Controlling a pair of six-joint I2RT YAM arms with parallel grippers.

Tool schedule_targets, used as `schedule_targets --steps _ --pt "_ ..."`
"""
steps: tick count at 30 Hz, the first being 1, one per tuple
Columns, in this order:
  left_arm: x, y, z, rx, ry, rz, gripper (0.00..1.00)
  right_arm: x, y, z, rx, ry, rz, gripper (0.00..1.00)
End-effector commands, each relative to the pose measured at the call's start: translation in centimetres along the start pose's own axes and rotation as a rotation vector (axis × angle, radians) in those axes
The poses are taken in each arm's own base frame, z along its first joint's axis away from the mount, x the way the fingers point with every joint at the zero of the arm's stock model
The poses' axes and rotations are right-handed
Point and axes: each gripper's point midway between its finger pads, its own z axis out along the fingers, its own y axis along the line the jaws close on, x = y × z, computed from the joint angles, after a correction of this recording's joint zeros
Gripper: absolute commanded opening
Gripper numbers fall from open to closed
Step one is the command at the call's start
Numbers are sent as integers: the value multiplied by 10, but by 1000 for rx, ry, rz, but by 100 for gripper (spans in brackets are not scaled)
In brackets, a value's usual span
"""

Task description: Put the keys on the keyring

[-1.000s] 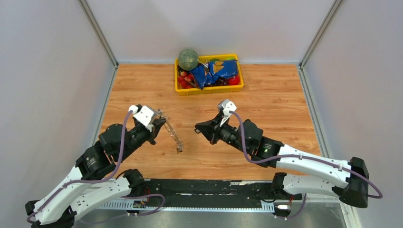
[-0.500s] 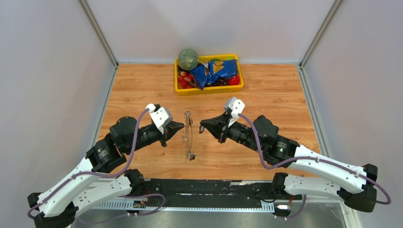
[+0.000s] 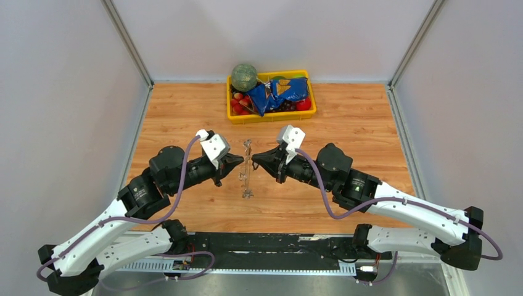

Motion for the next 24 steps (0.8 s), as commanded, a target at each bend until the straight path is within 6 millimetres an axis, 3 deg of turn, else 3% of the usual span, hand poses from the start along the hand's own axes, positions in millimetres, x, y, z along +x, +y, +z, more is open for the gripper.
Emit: schedule_targets --steps 1,24 --pt "-41 -1 -4 7 -126 6 0 -28 5 6 -41 -60 -37 0" --pt "-40 -7 -13 39 -154 20 0 -31 13 21 -80 -71 -9 0"
